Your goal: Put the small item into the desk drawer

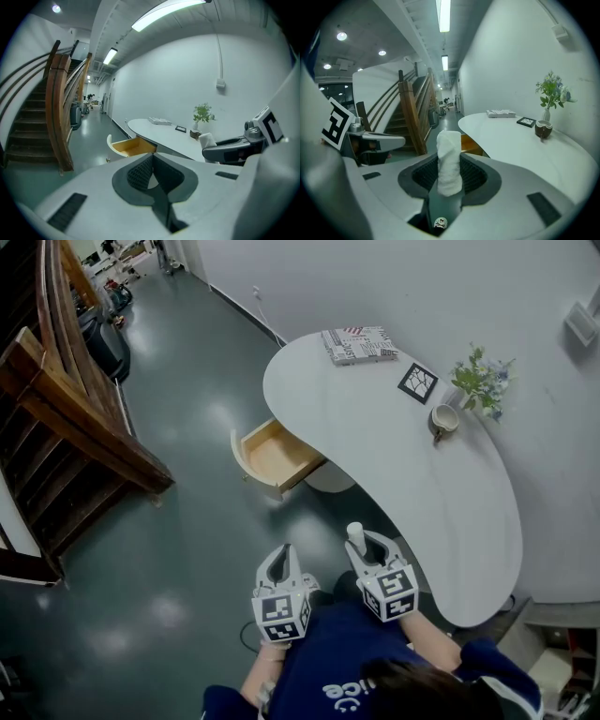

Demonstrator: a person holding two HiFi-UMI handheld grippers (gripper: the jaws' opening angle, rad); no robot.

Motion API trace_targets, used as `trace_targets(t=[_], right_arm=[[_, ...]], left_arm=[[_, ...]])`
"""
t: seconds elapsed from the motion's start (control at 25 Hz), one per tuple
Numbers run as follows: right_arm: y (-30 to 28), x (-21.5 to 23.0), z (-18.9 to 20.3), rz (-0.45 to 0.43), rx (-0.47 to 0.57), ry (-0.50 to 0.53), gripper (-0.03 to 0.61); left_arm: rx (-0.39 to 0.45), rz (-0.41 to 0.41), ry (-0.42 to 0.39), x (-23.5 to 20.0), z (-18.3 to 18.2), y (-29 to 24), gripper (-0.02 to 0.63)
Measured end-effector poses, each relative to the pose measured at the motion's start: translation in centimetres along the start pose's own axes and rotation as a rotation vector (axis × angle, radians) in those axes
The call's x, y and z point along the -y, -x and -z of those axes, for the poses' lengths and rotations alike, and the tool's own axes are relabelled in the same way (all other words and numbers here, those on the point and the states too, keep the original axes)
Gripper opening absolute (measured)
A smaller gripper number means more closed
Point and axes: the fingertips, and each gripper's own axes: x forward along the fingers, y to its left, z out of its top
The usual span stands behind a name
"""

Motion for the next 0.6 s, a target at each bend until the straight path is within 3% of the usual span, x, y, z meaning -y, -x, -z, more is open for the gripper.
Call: trace_targets(t=[0.32,0.6], right_arm=[[-2.3,-0.1,-1.1,-0.025,-0.001,-0.009,0.140],[-7.0,0.6,-4.0,-0.091,-0.007,0.027,0.140]], left_arm=[[0.005,-0.043,0.006,-1.6,-0.5,-0.5,0.005],[0.010,-0.139,0.045,-4.9,-2.4,-2.4,0.005]])
